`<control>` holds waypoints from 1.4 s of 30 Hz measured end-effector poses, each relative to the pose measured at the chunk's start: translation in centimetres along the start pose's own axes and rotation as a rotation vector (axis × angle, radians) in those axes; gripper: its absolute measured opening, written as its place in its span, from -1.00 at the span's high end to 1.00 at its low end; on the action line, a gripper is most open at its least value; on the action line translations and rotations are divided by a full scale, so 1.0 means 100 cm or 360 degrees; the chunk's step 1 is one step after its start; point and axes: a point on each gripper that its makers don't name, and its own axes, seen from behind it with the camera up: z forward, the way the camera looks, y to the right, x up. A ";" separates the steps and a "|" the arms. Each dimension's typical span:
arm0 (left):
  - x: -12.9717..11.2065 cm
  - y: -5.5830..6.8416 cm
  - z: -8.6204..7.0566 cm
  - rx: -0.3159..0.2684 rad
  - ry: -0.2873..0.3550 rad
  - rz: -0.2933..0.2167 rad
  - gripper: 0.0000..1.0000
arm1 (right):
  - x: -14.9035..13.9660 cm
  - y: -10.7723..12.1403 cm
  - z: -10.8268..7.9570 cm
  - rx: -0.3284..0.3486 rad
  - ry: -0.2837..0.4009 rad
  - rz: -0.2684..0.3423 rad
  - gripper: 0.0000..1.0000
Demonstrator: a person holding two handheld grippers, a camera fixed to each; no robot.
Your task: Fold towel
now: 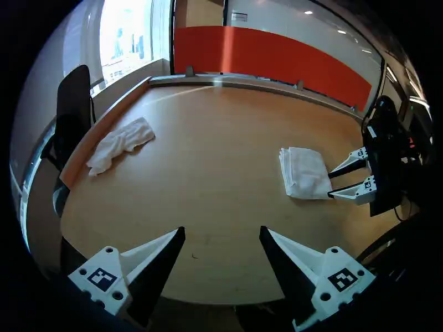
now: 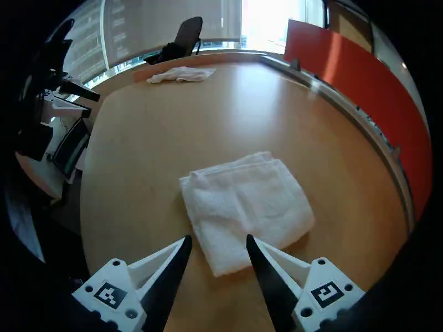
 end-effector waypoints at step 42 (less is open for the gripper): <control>-0.004 0.002 0.002 -0.0021 -0.0014 0.0033 -1.00 | -0.035 0.001 0.005 -0.0152 -0.0048 0.0291 0.87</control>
